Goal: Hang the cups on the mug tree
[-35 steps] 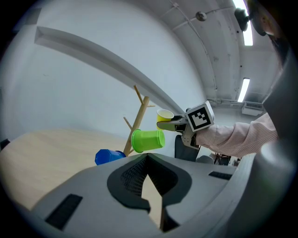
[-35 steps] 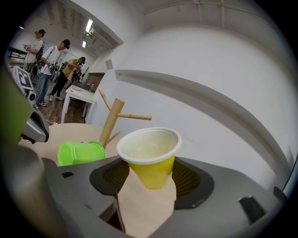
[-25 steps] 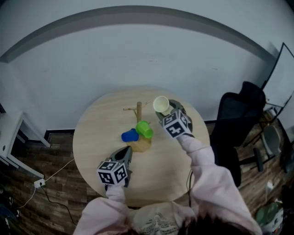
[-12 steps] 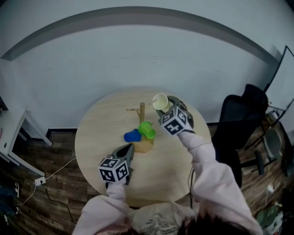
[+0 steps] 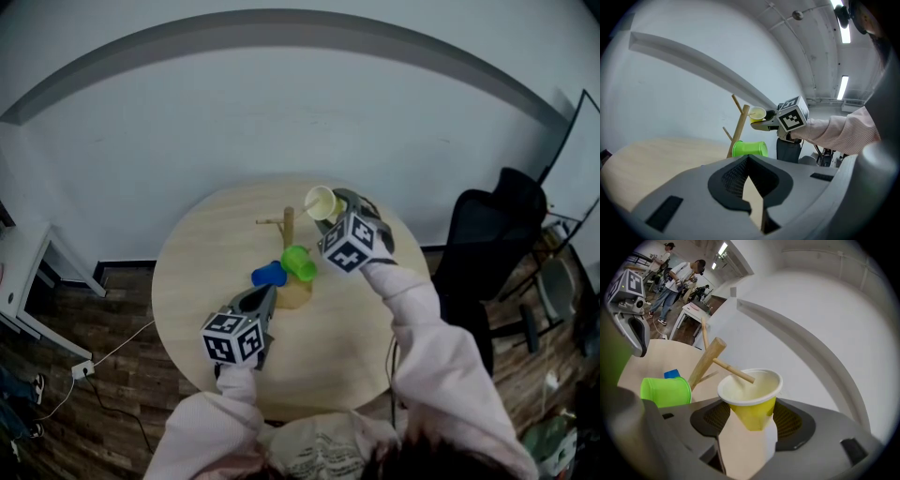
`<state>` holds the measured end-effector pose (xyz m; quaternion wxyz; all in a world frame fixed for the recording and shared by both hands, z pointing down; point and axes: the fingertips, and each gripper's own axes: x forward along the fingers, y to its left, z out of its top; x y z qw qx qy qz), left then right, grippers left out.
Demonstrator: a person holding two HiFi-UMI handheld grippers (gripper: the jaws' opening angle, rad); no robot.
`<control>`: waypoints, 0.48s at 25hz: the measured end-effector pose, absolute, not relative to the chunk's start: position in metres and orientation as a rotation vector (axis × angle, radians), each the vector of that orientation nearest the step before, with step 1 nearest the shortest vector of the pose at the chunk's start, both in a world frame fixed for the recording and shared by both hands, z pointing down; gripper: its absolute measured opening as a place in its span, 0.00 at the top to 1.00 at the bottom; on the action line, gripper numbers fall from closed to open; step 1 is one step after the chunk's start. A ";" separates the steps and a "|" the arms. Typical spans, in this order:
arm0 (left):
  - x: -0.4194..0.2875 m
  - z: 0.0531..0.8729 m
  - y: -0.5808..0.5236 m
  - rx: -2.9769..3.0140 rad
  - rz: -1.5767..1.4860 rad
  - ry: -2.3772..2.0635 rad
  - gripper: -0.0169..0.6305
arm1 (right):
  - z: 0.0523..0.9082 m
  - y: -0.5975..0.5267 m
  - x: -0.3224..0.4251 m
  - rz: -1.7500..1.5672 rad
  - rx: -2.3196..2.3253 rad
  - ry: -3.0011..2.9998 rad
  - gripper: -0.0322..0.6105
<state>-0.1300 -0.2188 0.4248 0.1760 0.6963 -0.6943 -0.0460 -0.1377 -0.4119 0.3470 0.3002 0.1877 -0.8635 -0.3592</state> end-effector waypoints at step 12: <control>-0.123 0.426 -0.218 1.987 -0.128 -1.949 0.97 | 0.345 -0.399 -0.143 -1.184 0.461 -2.137 0.52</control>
